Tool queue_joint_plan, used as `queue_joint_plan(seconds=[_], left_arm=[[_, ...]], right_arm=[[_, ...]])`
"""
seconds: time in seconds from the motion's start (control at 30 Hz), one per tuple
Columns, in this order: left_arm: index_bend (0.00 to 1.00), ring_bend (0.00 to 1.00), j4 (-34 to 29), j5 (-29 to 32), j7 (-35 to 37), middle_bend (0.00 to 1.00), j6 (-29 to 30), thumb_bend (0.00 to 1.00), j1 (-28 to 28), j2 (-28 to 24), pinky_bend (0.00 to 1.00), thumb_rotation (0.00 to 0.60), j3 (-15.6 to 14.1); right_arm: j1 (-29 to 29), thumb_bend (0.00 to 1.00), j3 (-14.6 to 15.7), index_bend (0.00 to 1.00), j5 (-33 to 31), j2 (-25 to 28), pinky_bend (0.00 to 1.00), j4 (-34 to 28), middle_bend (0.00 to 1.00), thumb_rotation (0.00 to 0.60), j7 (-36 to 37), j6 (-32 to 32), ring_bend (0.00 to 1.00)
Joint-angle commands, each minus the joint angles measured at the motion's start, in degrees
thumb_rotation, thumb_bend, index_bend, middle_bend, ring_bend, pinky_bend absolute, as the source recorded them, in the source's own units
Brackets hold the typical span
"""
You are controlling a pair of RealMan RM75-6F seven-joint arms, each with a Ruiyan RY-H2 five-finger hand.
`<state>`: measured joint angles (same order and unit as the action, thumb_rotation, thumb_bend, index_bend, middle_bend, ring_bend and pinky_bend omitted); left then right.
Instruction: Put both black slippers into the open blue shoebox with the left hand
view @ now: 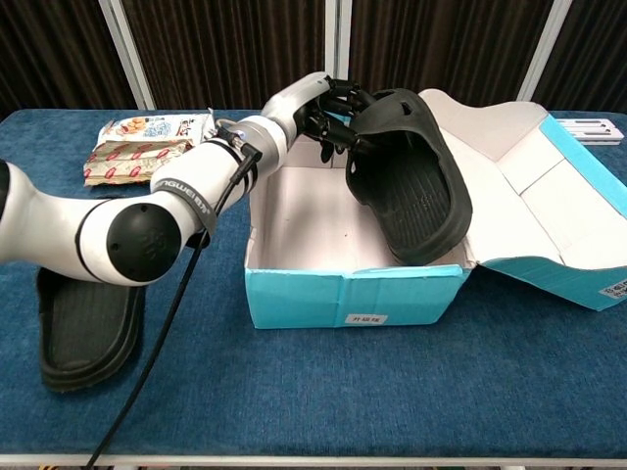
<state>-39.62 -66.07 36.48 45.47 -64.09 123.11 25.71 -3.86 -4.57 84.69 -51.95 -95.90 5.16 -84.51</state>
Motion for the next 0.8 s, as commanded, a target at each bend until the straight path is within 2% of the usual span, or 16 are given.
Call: queue_joint_plan(seconds=[0.03, 0.27, 0.6, 0.8], left_arm=[[0.46, 0.67, 1.78, 0.21, -0.41, 0.52, -0.51, 0.09, -0.75, 0.89, 0.73, 0.6, 0.55], [0.46, 0.67, 5.24, -0.17, -0.21, 0.52, 0.43, 0.09, -1.46, 2.26, 0.73, 0.6, 1.21], [0.46, 0.67, 10.63, -4.44, 1.36, 0.52, 7.6, 0.09, -1.05, 5.92, 0.72, 0.6, -1.18], [0.47, 0.67, 12.11, -5.04, 3.57, 0.52, 9.49, 0.09, -1.34, 6.9, 0.72, 0.6, -1.41]], right_arm=[[0.04, 0.02, 0.0, 0.0, -0.02, 0.11, 0.0, -0.04, 0.04, 0.6, 0.06, -0.01, 0.0], [0.09, 0.02, -0.02, 0.0, -0.03, 0.17, 0.0, -0.03, 0.04, 0.6, 0.19, -0.02, 0.0], [0.29, 0.02, 0.05, 0.0, 0.22, 0.22, 0.0, -0.1, 0.04, 0.6, 0.2, -0.38, 0.0], [0.4, 0.02, 0.13, 0.0, 0.13, 0.17, 0.0, -0.07, 0.05, 0.6, 0.28, -0.31, 0.0]])
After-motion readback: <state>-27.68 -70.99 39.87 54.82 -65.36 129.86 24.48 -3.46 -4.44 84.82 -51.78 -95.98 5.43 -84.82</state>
